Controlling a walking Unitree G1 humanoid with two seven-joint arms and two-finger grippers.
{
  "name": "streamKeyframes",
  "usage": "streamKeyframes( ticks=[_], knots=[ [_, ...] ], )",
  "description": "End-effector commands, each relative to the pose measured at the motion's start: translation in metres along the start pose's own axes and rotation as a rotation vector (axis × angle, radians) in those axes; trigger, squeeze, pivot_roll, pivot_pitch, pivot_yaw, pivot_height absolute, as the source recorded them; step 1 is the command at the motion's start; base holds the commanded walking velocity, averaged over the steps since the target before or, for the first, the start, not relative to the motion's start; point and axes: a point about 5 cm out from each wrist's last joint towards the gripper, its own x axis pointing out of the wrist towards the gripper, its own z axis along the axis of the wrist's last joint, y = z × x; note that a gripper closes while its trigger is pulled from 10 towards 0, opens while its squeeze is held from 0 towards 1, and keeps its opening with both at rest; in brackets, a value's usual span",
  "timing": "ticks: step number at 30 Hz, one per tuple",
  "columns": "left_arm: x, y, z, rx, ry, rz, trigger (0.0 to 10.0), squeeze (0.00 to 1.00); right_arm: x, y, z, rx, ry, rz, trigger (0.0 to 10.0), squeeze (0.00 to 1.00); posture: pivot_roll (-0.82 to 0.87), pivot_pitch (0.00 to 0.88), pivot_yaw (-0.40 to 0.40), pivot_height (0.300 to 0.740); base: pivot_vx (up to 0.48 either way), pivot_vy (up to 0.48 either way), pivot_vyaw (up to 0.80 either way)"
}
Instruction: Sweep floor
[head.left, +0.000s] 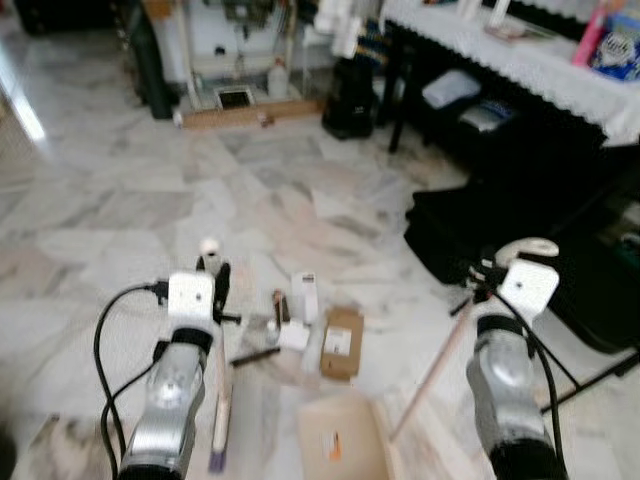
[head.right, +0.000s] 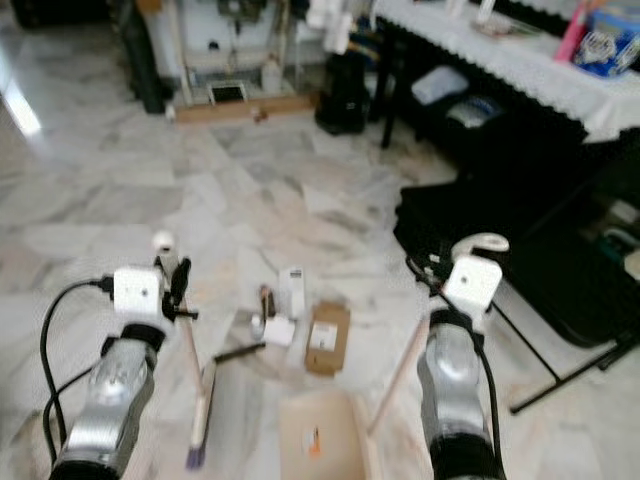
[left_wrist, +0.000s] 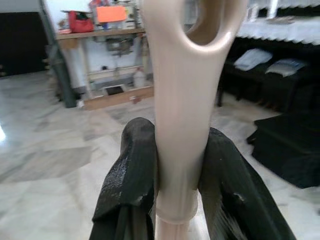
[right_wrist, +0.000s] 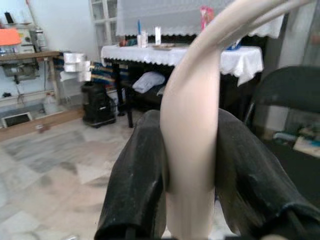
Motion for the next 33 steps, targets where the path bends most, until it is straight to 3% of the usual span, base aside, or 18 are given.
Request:
streamKeyframes(
  ticks=[1,6,23,33],
  knots=[
    [0.0035,-0.0002,0.0080,0.003,-0.038,-0.001,10.0,0.00,0.0038,0.0014,0.0075,0.002,-0.032,0.002,10.0,0.00,0.08,0.025,-0.045,0.740,0.000,0.000,-0.77],
    [0.0031,0.0015,0.0080,0.008,-0.038,0.005,10.0,0.00,0.0038,0.0014,0.0076,0.002,-0.033,0.002,10.0,0.00,0.08,0.027,-0.045,0.740,0.000,0.000,-0.77],
    [0.0024,0.0026,0.0088,-0.010,-0.039,0.012,10.0,0.00,0.0034,0.0024,0.0080,0.010,-0.037,0.004,10.0,0.00,0.08,0.032,-0.046,0.740,0.000,0.000,0.00],
    [0.0024,0.0011,0.0094,-0.014,-0.042,0.007,10.0,0.00,0.0033,0.0025,0.0068,0.019,-0.033,0.004,10.0,0.00,0.08,0.033,-0.044,0.740,0.000,0.000,-0.74]
  ],
)
